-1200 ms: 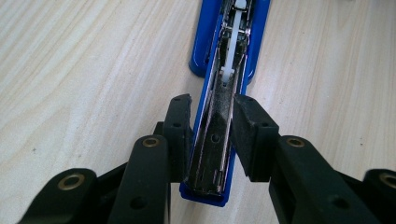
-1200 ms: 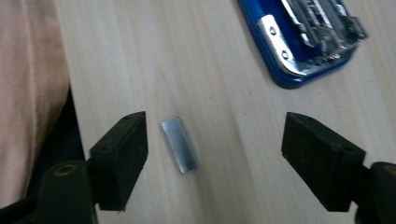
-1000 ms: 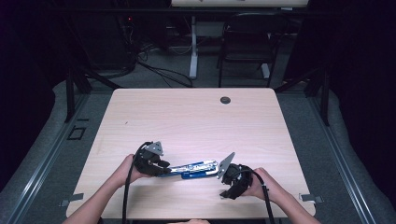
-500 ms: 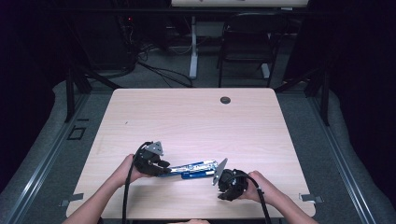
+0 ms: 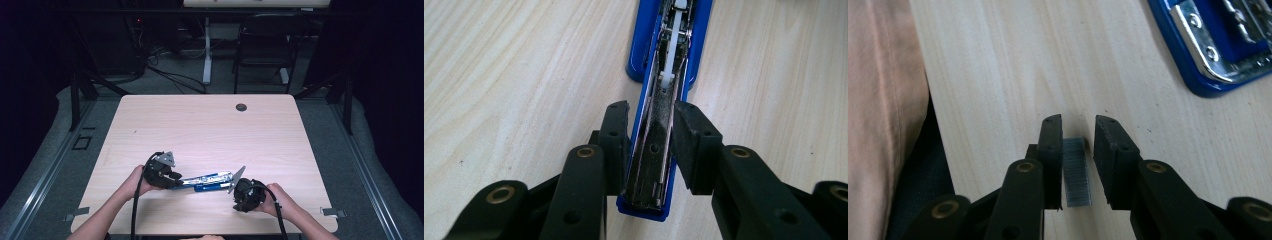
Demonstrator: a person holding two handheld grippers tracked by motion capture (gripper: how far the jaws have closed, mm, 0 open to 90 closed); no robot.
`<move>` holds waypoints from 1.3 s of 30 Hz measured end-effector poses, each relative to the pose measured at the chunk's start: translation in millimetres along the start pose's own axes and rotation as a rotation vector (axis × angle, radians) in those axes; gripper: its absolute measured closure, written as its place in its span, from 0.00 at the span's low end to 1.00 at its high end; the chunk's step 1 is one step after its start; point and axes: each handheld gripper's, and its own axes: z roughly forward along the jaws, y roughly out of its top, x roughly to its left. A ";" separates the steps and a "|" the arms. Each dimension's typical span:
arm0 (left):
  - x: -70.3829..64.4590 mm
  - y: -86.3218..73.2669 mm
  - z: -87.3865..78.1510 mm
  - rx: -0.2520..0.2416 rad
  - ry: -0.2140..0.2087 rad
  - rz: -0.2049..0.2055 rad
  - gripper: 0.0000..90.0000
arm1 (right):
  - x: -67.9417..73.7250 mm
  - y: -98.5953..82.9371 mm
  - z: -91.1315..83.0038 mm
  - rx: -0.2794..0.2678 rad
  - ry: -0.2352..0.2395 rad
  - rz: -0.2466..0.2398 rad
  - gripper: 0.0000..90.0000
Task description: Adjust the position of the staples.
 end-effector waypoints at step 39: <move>0.5 0.8 0.9 -0.002 -0.006 0.005 0.76 | -24.3 -3.9 -8.7 -0.057 -0.025 0.099 0.87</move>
